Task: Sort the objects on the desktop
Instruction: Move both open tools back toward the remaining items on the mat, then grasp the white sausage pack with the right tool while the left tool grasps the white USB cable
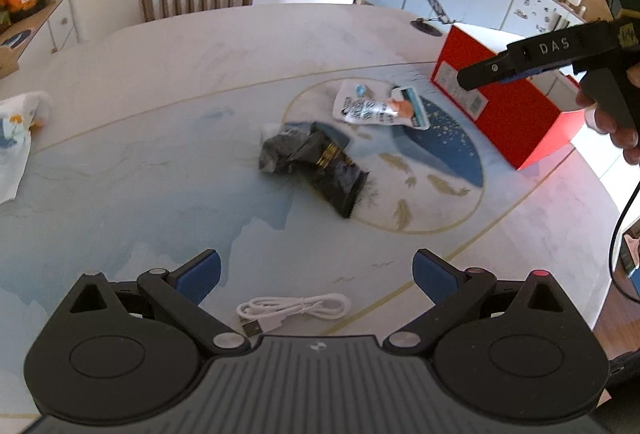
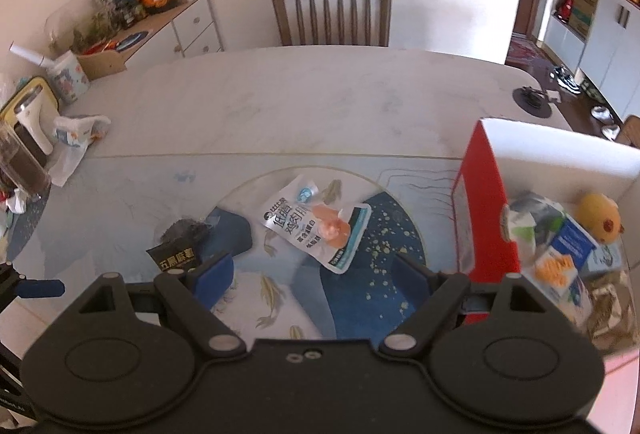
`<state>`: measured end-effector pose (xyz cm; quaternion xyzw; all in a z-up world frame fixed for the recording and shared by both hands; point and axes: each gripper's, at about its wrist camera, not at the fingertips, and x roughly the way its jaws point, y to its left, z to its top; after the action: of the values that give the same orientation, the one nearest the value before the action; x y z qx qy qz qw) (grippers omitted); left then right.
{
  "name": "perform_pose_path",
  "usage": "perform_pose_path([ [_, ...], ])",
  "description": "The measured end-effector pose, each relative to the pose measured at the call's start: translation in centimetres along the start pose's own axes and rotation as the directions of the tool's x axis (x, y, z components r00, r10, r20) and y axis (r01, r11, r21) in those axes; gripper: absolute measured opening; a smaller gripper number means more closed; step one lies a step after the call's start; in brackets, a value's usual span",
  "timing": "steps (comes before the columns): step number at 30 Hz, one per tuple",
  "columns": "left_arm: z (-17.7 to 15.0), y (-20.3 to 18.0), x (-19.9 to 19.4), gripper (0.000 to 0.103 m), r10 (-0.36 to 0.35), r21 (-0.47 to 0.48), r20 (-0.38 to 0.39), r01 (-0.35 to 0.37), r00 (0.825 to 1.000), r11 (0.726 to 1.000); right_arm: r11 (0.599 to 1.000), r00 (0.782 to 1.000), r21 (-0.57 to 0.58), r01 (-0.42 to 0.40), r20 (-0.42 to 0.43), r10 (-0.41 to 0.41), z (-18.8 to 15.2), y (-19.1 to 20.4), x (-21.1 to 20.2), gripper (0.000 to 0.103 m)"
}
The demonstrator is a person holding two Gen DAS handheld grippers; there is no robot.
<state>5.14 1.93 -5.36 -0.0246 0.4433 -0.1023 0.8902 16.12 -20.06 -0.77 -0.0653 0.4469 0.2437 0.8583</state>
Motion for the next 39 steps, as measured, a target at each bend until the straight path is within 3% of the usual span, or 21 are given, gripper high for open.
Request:
perform_pose_path([
  [14, -2.1, 1.2, 2.3, 0.103, 0.051, -0.092, -0.063, -0.057, 0.997, 0.994, 0.992, 0.997, -0.123, -0.018, -0.08, 0.008, 1.9, -0.1, 5.2, 0.086],
  [28, -2.6, 1.7, 4.0, 0.102, 0.108, -0.167, -0.097, -0.123, 0.989, 0.978, 0.947, 0.986, -0.31, -0.078, -0.167, 0.027, 3.8, 0.6, 11.4, 0.086],
  [39, -2.7, 0.3, 4.7, 0.101, 0.168, -0.125, -0.092, -0.179, 0.981, 0.976, 0.914, 0.978, -0.383, -0.133, -0.201, 0.058, 4.2, 1.6, 14.5, 0.084],
])
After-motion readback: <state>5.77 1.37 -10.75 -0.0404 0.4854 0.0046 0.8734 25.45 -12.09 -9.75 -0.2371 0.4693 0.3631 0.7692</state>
